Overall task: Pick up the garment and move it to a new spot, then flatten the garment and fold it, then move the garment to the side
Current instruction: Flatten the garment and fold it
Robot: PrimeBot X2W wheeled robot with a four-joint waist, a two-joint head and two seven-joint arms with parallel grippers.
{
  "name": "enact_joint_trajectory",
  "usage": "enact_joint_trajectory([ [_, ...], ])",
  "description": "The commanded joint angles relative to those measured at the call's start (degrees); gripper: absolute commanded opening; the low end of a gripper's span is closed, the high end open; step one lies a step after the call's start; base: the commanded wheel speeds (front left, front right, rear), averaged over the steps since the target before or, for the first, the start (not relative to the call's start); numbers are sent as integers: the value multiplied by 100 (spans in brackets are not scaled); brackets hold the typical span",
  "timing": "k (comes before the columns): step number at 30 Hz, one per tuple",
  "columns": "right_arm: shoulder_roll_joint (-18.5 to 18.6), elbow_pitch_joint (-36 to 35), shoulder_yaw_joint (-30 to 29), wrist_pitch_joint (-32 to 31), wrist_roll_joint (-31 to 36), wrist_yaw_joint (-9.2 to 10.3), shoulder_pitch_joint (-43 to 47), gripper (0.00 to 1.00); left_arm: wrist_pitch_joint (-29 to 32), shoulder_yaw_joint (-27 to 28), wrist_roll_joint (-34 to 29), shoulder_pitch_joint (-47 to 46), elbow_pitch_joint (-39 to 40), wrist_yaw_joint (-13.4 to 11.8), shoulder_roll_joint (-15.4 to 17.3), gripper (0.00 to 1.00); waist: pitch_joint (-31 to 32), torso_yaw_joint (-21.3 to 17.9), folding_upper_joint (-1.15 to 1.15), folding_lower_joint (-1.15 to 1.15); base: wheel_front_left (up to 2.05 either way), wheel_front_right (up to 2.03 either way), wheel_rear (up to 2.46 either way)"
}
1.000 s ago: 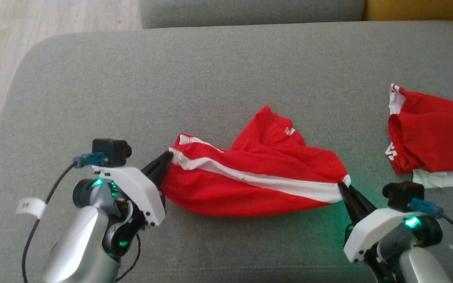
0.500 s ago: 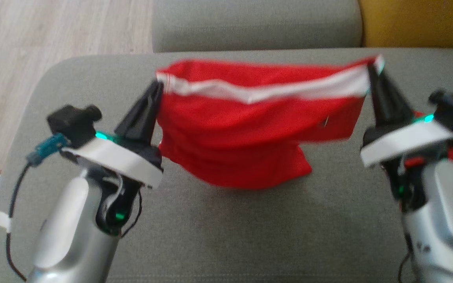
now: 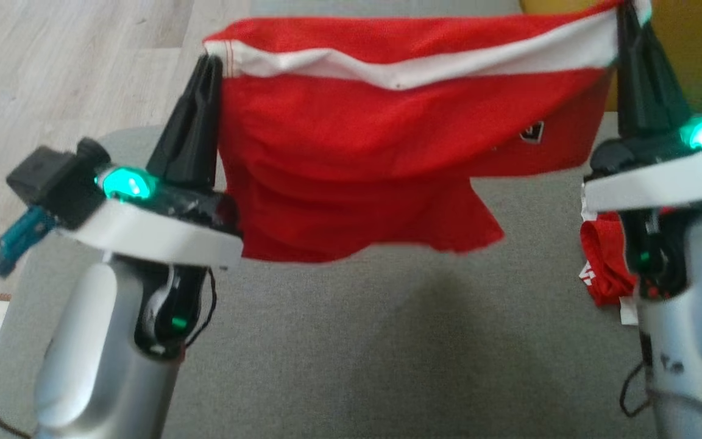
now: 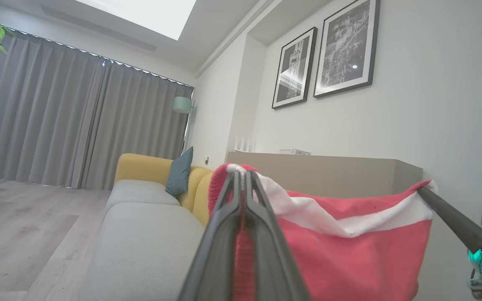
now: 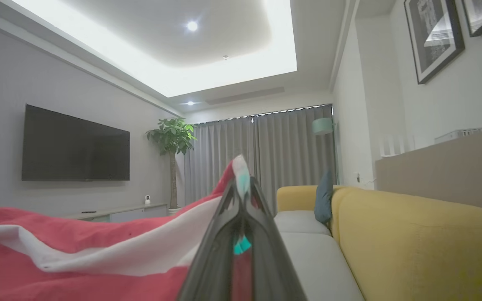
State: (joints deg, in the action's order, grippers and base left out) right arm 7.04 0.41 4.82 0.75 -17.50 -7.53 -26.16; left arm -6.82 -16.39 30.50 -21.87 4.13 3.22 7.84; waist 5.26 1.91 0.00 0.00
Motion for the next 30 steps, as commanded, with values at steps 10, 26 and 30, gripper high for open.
enact_joint_trajectory([
  [10,-196,-1372,-327,-812,357,4,649,0,654,338,32,169,1068,-340,437,0,-229,5,0,0,0,0,0],
  [26,-105,2658,159,146,765,4,-3983,0,72,447,-353,-3884,-3007,-3,434,0,-2222,-316,0,0,0,0,0],
  [30,-203,3641,71,876,995,4,-5021,0,-501,496,-374,-4895,-3863,95,255,0,-2542,-354,0,0,0,0,0],
])
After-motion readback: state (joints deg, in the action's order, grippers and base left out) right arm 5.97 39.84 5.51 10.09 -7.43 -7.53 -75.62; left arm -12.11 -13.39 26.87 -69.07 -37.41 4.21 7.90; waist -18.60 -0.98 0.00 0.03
